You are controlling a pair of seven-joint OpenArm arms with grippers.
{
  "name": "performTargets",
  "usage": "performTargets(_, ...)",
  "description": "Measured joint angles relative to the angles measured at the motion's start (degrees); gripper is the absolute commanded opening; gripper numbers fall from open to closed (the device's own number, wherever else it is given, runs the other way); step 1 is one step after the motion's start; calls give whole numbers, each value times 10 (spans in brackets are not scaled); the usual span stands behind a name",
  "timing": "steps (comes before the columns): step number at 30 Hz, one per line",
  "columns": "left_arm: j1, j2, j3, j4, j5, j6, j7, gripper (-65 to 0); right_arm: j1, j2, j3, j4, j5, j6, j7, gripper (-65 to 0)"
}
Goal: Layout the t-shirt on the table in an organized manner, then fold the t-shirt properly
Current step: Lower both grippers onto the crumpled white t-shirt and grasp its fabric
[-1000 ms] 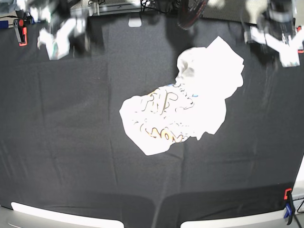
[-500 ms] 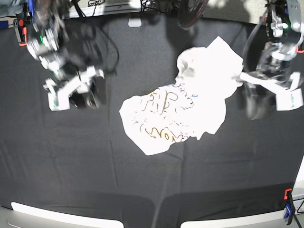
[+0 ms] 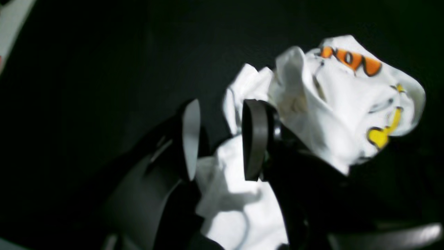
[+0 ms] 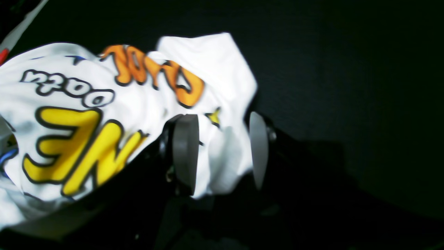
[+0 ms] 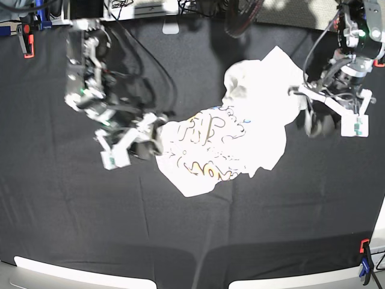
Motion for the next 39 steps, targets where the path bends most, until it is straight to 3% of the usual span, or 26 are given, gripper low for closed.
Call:
performTargets(4,0,0,0,0,-48,-3,1,-460,38,0,-23,-60,1,-8,0,-410)
performTargets(8,0,0,0,0,-53,-42,2,-460,66,1,-26,-113,-11,-14,0,-410)
performTargets(16,0,0,0,0,-79,-42,19,-460,66,-13,-25,-147,-24,-15,7,-411)
performTargets(18,0,0,0,0,-105,-42,35,-460,67,-26,-25,-151,-26,-21,11,-472)
performTargets(21,0,8,0,0,-119,-42,46,-460,66,-43,-25,-152,-41,-26,10,-650)
performTargets(28,27,38,6,0,-203,-94,45,-460,66,-58,-25,-152,-42,-28,10,-650)
performTargets(32,28,62,40,0,-201,-95,31,-460,66,-58,-25,-152,-42,-27,10,-650)
performTargets(34,28,72,71,-1,-160,-95,3,-460,66,-58,-25,-152,-42,-27,10,-650)
performTargets(35,28,76,87,-2,-130,-84,-13,-460,66,-58,-25,-152,-42,-27,10,-650)
performTargets(39,28,89,143,-2,4,42,-59,-422,66,-58,-25,-152,-42,-27,10,-650)
